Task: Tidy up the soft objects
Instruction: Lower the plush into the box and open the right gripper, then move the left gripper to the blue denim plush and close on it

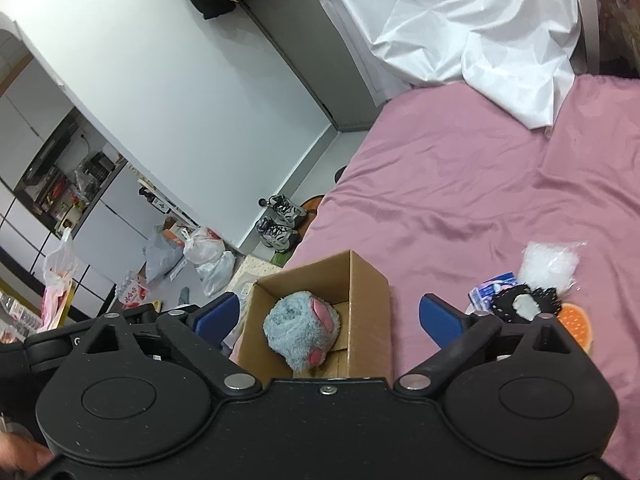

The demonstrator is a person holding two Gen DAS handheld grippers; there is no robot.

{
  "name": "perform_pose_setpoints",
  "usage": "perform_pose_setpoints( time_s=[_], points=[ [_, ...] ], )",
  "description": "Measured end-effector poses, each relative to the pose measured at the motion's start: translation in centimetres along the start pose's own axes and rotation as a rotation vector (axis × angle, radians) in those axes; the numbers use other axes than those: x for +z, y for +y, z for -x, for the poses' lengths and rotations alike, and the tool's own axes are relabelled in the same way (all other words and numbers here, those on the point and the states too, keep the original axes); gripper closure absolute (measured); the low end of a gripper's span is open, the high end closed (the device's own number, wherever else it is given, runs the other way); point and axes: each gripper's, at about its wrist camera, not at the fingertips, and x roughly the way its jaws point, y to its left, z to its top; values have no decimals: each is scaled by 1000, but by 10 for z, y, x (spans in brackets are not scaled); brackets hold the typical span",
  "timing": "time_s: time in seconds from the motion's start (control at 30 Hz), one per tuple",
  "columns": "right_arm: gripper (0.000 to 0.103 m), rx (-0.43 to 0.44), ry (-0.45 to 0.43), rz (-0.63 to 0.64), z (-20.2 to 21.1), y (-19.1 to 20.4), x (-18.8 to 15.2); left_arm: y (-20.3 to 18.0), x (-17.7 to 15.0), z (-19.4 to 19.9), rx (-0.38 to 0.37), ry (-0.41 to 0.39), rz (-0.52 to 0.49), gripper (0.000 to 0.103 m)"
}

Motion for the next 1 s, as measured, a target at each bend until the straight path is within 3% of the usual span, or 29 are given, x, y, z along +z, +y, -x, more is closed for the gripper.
perform_pose_setpoints(
  time_s=[0.17,0.6,1.0],
  points=[
    [0,1,-30,29,17,-4,3,-3,-4,16,-25,-16,-4,0],
    [0,-57,-50,23,47,-34,14,-24,-8,47,-103,-53,-6,0],
    [0,-78,-31,22,67,-66,10,-58,-24,48,-166,3,-40,0]
  ],
)
